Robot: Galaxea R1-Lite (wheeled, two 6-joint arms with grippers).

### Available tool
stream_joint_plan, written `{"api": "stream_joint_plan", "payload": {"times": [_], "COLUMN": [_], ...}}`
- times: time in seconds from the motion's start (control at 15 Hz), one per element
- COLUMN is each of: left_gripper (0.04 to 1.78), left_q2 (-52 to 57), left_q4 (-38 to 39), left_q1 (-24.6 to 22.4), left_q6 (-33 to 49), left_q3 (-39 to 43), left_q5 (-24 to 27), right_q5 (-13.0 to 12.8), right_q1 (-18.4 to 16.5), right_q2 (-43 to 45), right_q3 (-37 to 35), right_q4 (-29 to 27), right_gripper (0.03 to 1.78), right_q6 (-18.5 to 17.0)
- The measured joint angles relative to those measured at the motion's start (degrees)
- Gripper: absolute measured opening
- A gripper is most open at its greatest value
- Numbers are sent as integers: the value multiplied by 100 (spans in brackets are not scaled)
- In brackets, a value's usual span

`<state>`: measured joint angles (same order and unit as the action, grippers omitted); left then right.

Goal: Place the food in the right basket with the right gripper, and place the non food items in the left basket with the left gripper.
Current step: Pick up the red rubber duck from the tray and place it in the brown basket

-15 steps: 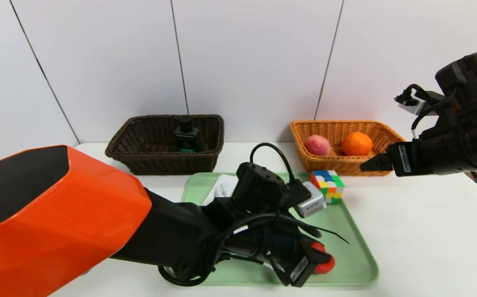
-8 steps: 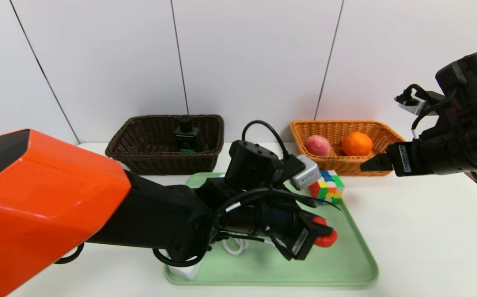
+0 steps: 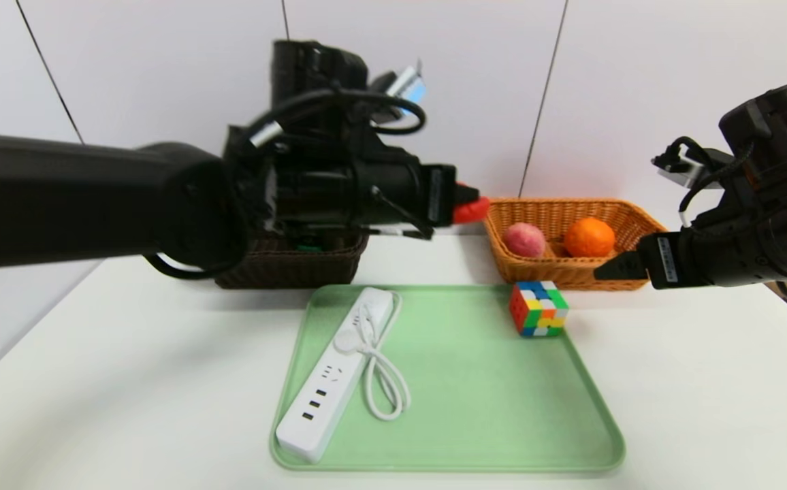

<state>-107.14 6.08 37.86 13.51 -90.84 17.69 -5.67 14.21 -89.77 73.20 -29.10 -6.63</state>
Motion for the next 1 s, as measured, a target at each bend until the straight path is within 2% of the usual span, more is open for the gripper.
{"api": "stream_joint_plan", "payload": {"times": [0.2,0.53,0.8,1.0], "left_gripper": [32,32,32,32], "left_q2": [369,529,255,-149], "left_q4": [-808,-933,-917,-892], "left_q1": [-1050,-2503,-3233,-3456], "left_q6": [211,254,193,46], "left_q3": [-458,-406,-334,-232], "left_q5": [-196,-262,-280,-391], "right_q5": [-9,-17,-39,-37], "right_q1": [0,0,-16,-18], "right_q2": [-5,-39,-48,-55], "right_q3": [28,35,37,28], "right_q4": [9,71,63,60], "right_gripper": [170,170,170,170], "right_q6": [10,11,-26,-20]}}
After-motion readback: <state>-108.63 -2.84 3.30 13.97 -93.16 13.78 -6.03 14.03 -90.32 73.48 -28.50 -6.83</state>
